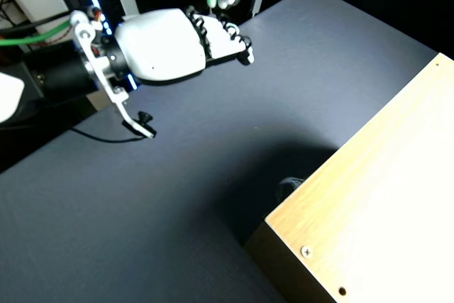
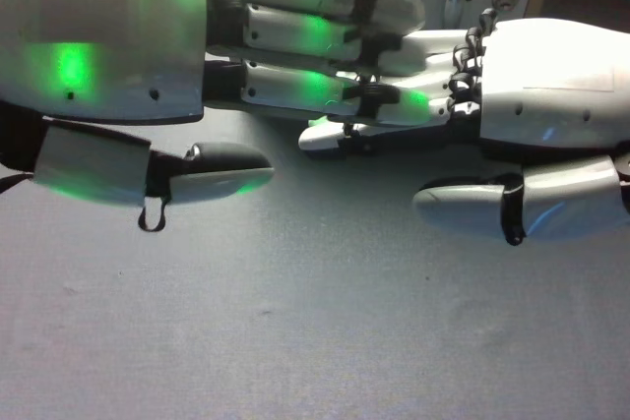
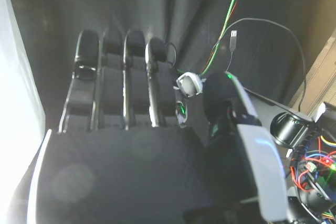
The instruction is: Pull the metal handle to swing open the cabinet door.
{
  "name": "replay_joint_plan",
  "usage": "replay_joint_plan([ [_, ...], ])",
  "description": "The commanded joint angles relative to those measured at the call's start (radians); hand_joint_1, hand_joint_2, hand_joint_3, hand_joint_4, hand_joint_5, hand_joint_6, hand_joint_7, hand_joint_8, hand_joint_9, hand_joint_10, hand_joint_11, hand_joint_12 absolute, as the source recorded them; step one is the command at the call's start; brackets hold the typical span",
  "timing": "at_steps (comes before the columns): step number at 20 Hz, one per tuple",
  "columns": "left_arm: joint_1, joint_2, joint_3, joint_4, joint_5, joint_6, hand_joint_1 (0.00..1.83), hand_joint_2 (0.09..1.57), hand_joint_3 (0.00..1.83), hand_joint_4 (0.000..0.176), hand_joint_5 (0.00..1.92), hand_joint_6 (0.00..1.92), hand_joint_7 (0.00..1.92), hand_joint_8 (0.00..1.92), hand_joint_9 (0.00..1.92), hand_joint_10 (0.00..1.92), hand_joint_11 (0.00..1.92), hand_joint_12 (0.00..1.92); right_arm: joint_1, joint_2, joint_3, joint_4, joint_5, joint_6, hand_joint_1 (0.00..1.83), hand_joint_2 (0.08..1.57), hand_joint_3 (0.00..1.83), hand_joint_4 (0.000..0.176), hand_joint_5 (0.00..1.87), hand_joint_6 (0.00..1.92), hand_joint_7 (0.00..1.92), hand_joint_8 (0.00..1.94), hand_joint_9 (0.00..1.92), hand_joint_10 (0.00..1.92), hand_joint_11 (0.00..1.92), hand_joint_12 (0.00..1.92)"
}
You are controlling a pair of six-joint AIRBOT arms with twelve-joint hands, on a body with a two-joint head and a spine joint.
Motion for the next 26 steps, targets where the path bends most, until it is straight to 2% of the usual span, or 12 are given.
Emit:
replay_joint_plan([
  [1, -0.009, 0.01, -0.002, -0.093, -0.022, 0.011, 0.0, 1.57, 0.07, 0.0, 0.24, 0.0, 0.25, 0.0, 0.23, 0.0, 0.0, 0.57, 0.01, 0.003, 0.002, 0.059, 0.086, 0.006, 0.0, 1.57, 0.07, 0.0, 0.3, 0.01, 0.28, 0.0, 0.22, 0.01, 0.0, 0.62],
  [3, -0.009, 0.01, -0.002, -0.093, -0.022, 0.011, 0.0, 1.57, 0.06, 0.0, 0.24, 0.0, 0.26, 0.0, 0.24, 0.0, 0.0, 0.61, 0.009, 0.002, 0.005, 0.059, 0.086, 0.006, 0.0, 1.57, 0.07, 0.0, 0.31, 0.01, 0.29, 0.01, 0.23, 0.01, 0.0, 0.62],
  [9, -0.009, 0.01, -0.002, -0.093, -0.022, 0.011, 0.0, 1.57, 0.04, 0.0, 0.24, 0.0, 0.25, 0.0, 0.22, 0.0, 0.0, 0.56, 0.007, -0.001, 0.032, 0.108, 0.063, 0.006, 0.0, 1.57, 0.03, 0.0, 0.3, 0.0, 0.28, 0.0, 0.23, 0.0, 0.0, 0.63],
  [13, -0.009, 0.01, -0.002, -0.093, -0.022, 0.011, 0.0, 1.57, 0.03, 0.0, 0.21, 0.0, 0.22, 0.0, 0.19, 0.0, 0.0, 0.47, 0.007, -0.001, 0.041, 0.159, 0.019, 0.006, 0.0, 1.56, 0.02, 0.0, 0.29, 0.0, 0.28, 0.0, 0.23, 0.0, 0.0, 0.66],
  [19, -0.009, 0.01, -0.002, -0.093, -0.022, 0.011, 0.0, 1.57, 0.03, 0.0, 0.21, 0.0, 0.22, 0.0, 0.19, 0.0, 0.0, 0.44, 0.007, -0.001, 0.043, 0.223, -0.049, 0.006, 0.0, 1.57, 0.03, 0.0, 0.3, 0.0, 0.29, 0.0, 0.24, 0.0, 0.0, 0.64],
  [26, -0.009, 0.01, -0.002, -0.093, -0.022, 0.011, 0.0, 1.57, 0.03, 0.0, 0.22, 0.0, 0.23, 0.0, 0.21, 0.0, 0.0, 0.56, 0.012, -0.005, 0.049, 0.45, -0.162, 0.008, 0.0, 1.57, 0.01, 0.0, 0.3, 0.0, 0.29, 0.0, 0.23, 0.0, 0.0, 0.65],
])
